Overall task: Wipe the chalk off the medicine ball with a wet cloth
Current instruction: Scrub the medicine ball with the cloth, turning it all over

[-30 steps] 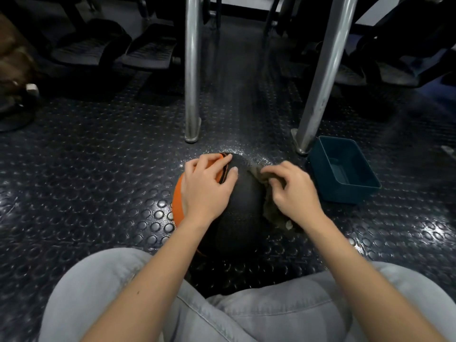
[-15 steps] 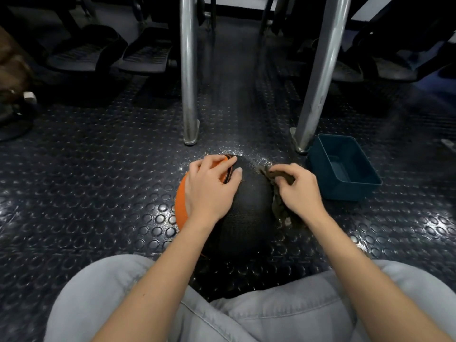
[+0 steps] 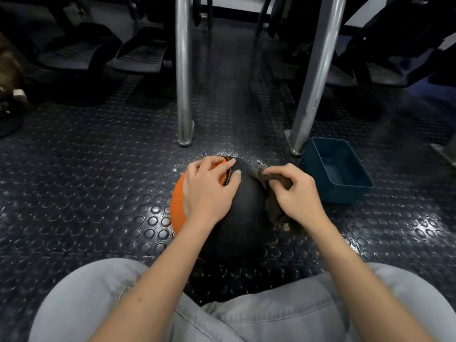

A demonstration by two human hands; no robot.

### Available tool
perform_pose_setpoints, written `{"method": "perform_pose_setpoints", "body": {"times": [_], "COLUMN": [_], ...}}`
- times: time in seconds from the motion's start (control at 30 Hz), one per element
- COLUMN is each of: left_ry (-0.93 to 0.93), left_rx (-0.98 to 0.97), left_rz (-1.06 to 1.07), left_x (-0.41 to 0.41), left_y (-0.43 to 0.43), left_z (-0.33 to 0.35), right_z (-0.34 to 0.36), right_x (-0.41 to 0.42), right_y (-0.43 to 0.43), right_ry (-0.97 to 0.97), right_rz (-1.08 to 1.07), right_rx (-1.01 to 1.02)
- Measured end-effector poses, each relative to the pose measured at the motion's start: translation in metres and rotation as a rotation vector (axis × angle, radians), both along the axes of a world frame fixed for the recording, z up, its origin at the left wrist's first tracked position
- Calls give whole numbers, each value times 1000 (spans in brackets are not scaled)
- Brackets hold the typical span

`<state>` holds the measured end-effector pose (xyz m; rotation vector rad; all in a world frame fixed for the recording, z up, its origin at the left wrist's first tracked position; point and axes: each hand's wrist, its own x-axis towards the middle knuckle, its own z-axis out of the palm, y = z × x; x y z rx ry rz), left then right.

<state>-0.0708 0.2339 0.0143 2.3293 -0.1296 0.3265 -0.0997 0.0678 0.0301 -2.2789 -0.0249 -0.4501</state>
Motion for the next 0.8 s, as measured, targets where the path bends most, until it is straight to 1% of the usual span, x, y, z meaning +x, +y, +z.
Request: {"method": "perform_pose_setpoints", "body": {"times": [0.07, 0.1, 0.13, 0.2, 0.3, 0.33, 0.37, 0.4, 0.43, 0.47, 0.5, 0.53, 0.57, 0.67, 0.7, 0.73, 0.8], "left_ry": [-8, -8, -6, -3, -18, -26, -33, -38, -40, -43, -45, -44, -38, -30, -30, -36, -44], "left_rx": [21, 29, 31, 26, 13, 0, -12, -17, -17, -14, -13, -21, -36, -71, -78, -84, -80], "left_rz": [-11, -16, -20, -15, -3, 2, 8, 17, 25, 30, 35, 45, 46, 54, 55, 58, 67], "left_x": [0, 0, 0, 0, -1, -1, -2, -3, -3, -3, -3, -2, -1, -1, -2, -2, -2], "left_y": [0, 0, 0, -2, -4, -4, -2, 1, 3, 5, 6, 9, 9, 10, 10, 10, 10], "left_z": [-1, -1, -1, 1, 1, 0, -1, -2, -4, -4, -4, -4, -4, -5, -6, -6, -7], "right_z": [10, 10, 7, -1, -9, -8, -4, 4, 11, 15, 14, 7, -1, -10, -8, -4, 8], "right_x": [-14, -16, -14, -3, 6, 7, 6, 4, 1, -2, -4, -4, -2, 12, 13, 15, 14], "right_y": [12, 14, 12, -3, -28, -30, -27, -18, -6, 3, 10, 15, 10, -19, -23, -21, 0], "right_ry": [-39, -36, -26, 42, 198, 189, 122, 15, -83, -147, -179, -170, -123, 135, 148, 79, -135], "right_rz": [190, 232, 211, 99, -113, -162, -167, -131, -53, 38, 123, 165, 141, -130, -196, -205, -78], "right_rx": [32, 34, 39, 38, -178, -158, -72, 26, 83, 78, 25, -21, -69, -349, -340, -273, -172]}}
